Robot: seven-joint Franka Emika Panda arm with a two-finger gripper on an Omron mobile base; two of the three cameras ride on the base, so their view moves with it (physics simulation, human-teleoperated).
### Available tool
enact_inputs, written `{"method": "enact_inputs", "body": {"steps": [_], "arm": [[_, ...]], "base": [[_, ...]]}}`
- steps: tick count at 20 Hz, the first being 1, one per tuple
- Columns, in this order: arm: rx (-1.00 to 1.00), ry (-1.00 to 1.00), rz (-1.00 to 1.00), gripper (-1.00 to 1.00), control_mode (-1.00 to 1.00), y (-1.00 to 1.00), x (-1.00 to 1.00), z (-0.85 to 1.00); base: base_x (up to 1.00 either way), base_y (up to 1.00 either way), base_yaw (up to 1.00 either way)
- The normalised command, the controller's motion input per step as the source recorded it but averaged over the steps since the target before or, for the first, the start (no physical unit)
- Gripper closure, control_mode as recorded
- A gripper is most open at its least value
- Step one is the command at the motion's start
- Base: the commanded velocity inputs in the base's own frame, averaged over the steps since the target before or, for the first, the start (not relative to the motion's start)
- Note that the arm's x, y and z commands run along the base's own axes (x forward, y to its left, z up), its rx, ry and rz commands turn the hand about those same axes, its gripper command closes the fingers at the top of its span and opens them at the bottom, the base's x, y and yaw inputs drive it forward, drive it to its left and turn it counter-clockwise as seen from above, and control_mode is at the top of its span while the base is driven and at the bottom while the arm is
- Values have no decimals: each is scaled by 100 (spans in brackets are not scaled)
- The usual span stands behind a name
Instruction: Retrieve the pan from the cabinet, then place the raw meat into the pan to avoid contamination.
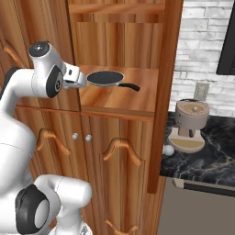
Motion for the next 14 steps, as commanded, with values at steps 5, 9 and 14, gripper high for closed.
{"method": "enact_inputs", "body": {"steps": [5, 9, 14], "arm": [[0, 0, 0, 100, -100, 0, 0, -1], [0, 0, 0, 100, -100, 0, 2, 0], [0, 0, 0, 100, -100, 0, 0, 0]], "base": [[0, 0, 0], [0, 0, 0], [0, 0, 0]]}}
